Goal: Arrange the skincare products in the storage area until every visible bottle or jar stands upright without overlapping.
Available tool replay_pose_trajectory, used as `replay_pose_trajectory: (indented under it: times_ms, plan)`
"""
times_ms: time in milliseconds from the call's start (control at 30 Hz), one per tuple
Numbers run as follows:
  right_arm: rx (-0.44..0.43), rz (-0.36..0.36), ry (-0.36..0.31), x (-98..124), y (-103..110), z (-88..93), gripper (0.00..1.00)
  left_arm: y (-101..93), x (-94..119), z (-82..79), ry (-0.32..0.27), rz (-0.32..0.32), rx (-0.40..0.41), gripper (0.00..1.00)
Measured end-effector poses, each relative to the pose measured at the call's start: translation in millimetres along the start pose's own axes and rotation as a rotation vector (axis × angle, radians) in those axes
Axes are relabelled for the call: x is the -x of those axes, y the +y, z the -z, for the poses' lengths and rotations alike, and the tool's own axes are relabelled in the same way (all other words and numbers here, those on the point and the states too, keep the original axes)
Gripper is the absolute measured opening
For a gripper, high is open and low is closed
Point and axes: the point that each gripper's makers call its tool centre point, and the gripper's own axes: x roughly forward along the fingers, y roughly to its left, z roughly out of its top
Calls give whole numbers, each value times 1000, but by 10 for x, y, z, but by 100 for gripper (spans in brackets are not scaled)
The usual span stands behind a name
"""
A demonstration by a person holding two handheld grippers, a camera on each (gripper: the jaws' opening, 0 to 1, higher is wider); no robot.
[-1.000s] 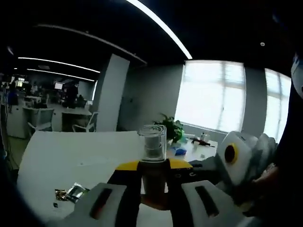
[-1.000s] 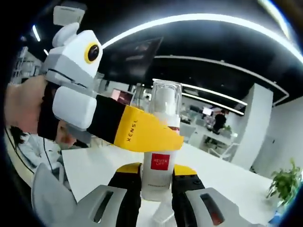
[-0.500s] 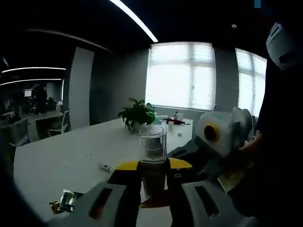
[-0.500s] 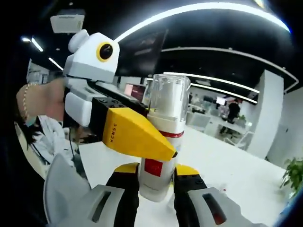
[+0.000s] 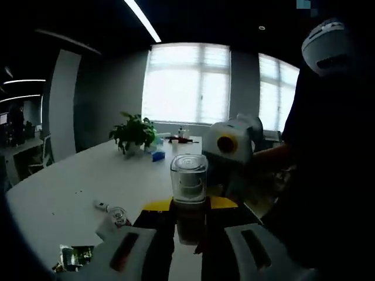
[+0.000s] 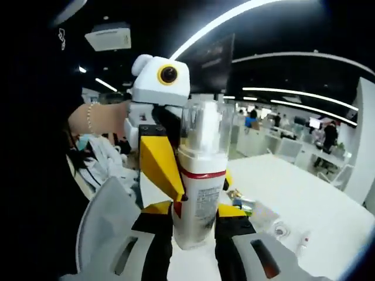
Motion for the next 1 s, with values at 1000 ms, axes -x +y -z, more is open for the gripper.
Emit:
replay_pose_trajectory:
  times_ms: [1000]
  plan:
    - [-107,-209,-189,-11,-44,-54,12,211,124,222,-100,-75,173,33]
